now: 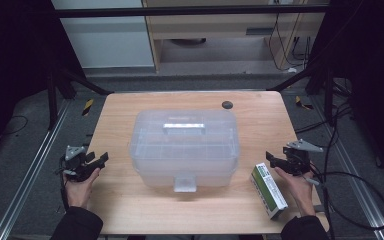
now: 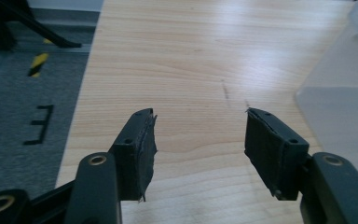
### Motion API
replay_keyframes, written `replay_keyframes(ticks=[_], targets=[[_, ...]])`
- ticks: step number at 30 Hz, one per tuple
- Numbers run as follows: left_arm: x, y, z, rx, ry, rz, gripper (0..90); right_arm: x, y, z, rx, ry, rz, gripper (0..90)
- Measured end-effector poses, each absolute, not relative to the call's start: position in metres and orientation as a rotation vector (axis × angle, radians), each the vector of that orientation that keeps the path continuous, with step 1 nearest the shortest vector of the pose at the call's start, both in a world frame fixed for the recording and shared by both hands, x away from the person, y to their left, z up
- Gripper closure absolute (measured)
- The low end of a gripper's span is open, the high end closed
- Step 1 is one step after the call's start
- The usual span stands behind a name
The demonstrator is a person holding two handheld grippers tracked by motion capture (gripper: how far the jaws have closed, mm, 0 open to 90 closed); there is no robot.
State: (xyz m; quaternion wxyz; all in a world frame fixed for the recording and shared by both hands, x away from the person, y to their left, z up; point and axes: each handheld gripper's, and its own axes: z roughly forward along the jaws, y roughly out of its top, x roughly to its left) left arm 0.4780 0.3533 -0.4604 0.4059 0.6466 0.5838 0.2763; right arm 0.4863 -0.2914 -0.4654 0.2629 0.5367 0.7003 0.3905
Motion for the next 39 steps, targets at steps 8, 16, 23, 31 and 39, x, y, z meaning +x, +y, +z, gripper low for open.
replay_keyframes(ticks=[8, 16, 23, 31, 39], targets=[[0.475, 0.348, -0.442, 1.657, 1.362, 0.719, 40.2, 0.481, -0.284, -0.456, 1.397, 1.932, 1.054, 26.0], [0.472, 0.34, -0.42, 1.685, 1.276, 0.724, 32.8, 0.48, -0.277, -0.446, 1.349, 1.982, 1.056, 24.0], [0.47, 0.338, -0.409, 1.715, 1.262, 0.706, 29.3, 0.479, -0.275, -0.442, 1.327, 2.006, 1.063, 22.6], [0.465, 0.336, -0.39, 1.746, 1.201, 0.722, 29.2, 0.478, -0.272, -0.438, 1.292, 2.031, 1.055, 21.9], [0.463, 0.33, -0.373, 1.768, 1.143, 0.739, 29.3, 0.476, -0.269, -0.43, 1.255, 2.041, 1.066, 21.7]])
